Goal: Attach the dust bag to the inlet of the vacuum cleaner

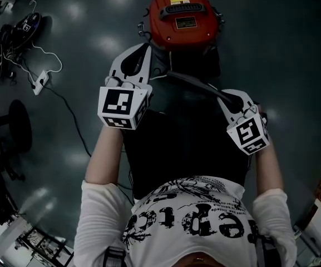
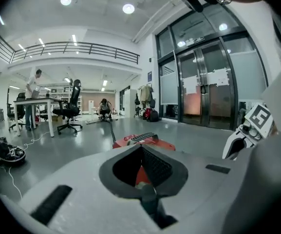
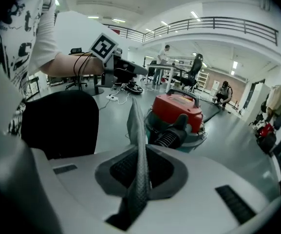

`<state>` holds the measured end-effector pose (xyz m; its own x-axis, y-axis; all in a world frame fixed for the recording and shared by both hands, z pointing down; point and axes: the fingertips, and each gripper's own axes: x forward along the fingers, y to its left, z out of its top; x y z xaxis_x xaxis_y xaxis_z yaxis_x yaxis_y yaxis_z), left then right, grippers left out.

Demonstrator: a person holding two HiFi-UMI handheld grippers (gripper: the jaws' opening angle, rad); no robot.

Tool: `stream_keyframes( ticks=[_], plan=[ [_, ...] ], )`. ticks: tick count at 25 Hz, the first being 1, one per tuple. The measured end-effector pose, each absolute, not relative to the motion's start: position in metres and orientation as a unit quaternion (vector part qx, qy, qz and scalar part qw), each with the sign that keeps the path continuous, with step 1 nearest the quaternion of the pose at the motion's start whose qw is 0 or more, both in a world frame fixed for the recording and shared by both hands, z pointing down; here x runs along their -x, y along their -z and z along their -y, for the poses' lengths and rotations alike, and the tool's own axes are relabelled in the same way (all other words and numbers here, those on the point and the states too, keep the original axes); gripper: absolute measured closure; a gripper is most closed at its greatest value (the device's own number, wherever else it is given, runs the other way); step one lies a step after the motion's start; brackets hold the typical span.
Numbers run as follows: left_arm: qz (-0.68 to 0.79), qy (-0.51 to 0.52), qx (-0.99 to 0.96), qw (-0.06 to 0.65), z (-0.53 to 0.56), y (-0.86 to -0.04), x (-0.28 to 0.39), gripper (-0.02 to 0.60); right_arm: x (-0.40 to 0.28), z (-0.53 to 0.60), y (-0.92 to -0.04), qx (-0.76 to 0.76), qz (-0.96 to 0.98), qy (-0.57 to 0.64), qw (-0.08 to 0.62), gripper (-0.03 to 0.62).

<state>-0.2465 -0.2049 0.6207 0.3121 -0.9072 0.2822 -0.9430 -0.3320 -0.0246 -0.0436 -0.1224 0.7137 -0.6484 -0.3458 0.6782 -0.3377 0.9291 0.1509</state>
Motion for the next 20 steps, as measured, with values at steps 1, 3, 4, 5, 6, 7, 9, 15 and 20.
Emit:
stream_keyframes(
  ticks=[1, 3, 4, 5, 6, 7, 9, 15, 20],
  plan=[
    [0.573, -0.129, -0.806, 0.073, 0.208, -0.627, 0.246, 0.577, 0.040, 0.123, -0.717, -0.190, 0.906, 0.010, 0.378, 0.569],
    [0.571, -0.149, -0.804, 0.077, 0.214, -0.640, 0.244, 0.577, 0.035, 0.128, -0.718, -0.196, 0.904, 0.014, 0.380, 0.569],
    [0.564, -0.166, -0.805, 0.076, 0.217, -0.648, 0.242, 0.577, 0.035, 0.130, -0.719, -0.198, 0.905, 0.012, 0.376, 0.569],
    [0.554, -0.188, -0.808, 0.070, 0.221, -0.654, 0.239, 0.572, 0.035, 0.132, -0.719, -0.198, 0.908, 0.007, 0.370, 0.569],
    [0.541, -0.212, -0.812, 0.057, 0.225, -0.659, 0.235, 0.556, 0.036, 0.133, -0.720, -0.197, 0.911, 0.003, 0.363, 0.569],
    [0.529, -0.233, -0.815, 0.040, 0.230, -0.660, 0.230, 0.540, 0.036, 0.133, -0.720, -0.195, 0.914, 0.001, 0.356, 0.569],
    [0.517, -0.257, -0.816, 0.007, 0.247, -0.658, 0.224, 0.512, 0.035, 0.136, -0.719, -0.187, 0.919, 0.007, 0.346, 0.569],
    [0.507, -0.296, -0.809, -0.012, 0.307, -0.672, 0.222, 0.413, 0.033, 0.141, -0.724, -0.165, 0.927, 0.020, 0.337, 0.569],
    [0.455, -0.324, -0.829, -0.003, 0.324, -0.689, 0.214, 0.406, 0.040, 0.149, -0.733, -0.147, 0.931, -0.001, 0.333, 0.569]
  ],
)
